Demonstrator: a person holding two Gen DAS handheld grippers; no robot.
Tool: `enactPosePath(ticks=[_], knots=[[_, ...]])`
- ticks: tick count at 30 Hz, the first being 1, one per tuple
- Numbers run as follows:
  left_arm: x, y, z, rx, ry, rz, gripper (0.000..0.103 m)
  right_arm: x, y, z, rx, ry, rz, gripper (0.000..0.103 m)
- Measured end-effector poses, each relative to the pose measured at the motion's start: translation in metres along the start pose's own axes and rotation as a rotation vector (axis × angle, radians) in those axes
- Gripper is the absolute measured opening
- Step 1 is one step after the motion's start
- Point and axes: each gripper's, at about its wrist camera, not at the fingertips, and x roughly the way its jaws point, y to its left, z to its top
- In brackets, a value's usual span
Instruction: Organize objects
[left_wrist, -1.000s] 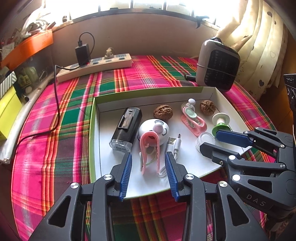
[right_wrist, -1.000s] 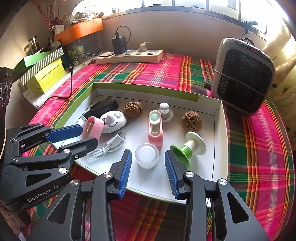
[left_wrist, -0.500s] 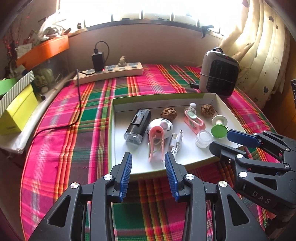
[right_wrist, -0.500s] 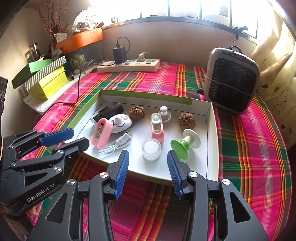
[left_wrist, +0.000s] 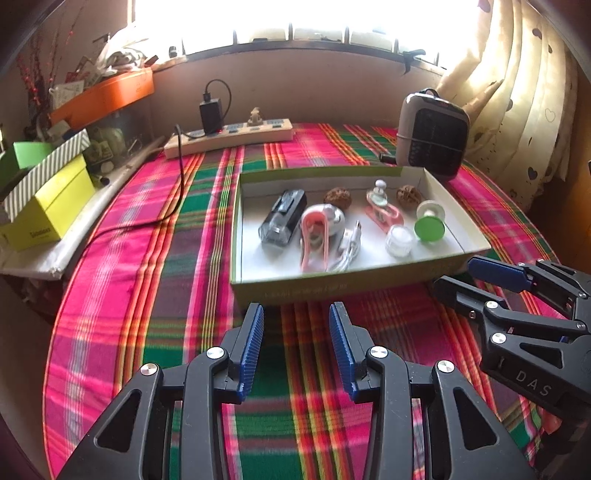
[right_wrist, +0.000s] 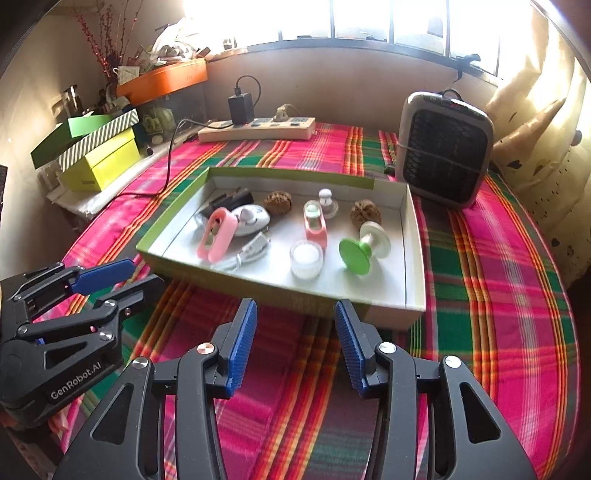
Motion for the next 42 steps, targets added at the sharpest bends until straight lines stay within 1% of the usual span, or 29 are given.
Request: enactPosePath(ticks=[1, 4, 7, 10, 13, 15, 18, 27, 29, 31, 35, 38, 42], knots=[[0.0, 0.002, -0.004, -0.008, 0.007, -0.004, 0.035, -0.001, -0.001, -0.002, 0.003, 0.001, 0.001, 0.046], [0.0, 0.003, -0.016, -0.005, 0.013, 0.036, 0.035, -0.002, 0.0, -0.011, 0.011, 0.006, 0.005, 0.046], [0.0, 0.009, -0.023, -0.028, 0.032, 0.001, 0.035, -0.002, 0.003, -0.018, 0.001, 0.021, -0.009, 0.046], [0.0, 0.011, -0.029, -0.023, 0.037, 0.043, 0.035, -0.004, 0.004, -0.024, -0.002, 0.033, -0.027, 0.046], [-0.001, 0.015, -0.033, -0.034, 0.045, 0.03, 0.035, -0.006, 0.003, -0.029, 0.0, 0.037, -0.037, 0.046], [-0.003, 0.013, -0.036, -0.018, 0.039, 0.053, 0.035, -0.006, 0.002, -0.032, 0.009, 0.039, -0.046, 0.046], [-0.004, 0.011, -0.039, -0.014, 0.044, 0.04, 0.035, -0.006, 0.0, -0.037, 0.024, 0.047, -0.052, 0.046], [-0.005, 0.009, -0.051, -0.018, 0.051, 0.037, 0.036, -0.012, -0.01, -0.049, 0.052, 0.061, -0.102, 0.046], [-0.007, 0.009, -0.053, -0.022, 0.047, 0.041, 0.037, -0.011, -0.012, -0.052, 0.056, 0.07, -0.113, 0.048], [-0.007, 0.008, -0.053, -0.018, 0.047, 0.039, 0.037, -0.012, -0.015, -0.054, 0.059, 0.076, -0.124, 0.053], [-0.008, 0.009, -0.055, -0.037, 0.043, 0.034, 0.041, -0.015, -0.016, -0.058, 0.063, 0.07, -0.127, 0.053], [-0.009, 0.008, -0.057, -0.035, 0.037, 0.043, 0.042, -0.017, -0.018, -0.061, 0.068, 0.068, -0.132, 0.055], [-0.009, 0.007, -0.058, -0.045, 0.037, 0.046, 0.043, -0.02, -0.019, -0.065, 0.075, 0.062, -0.141, 0.06]])
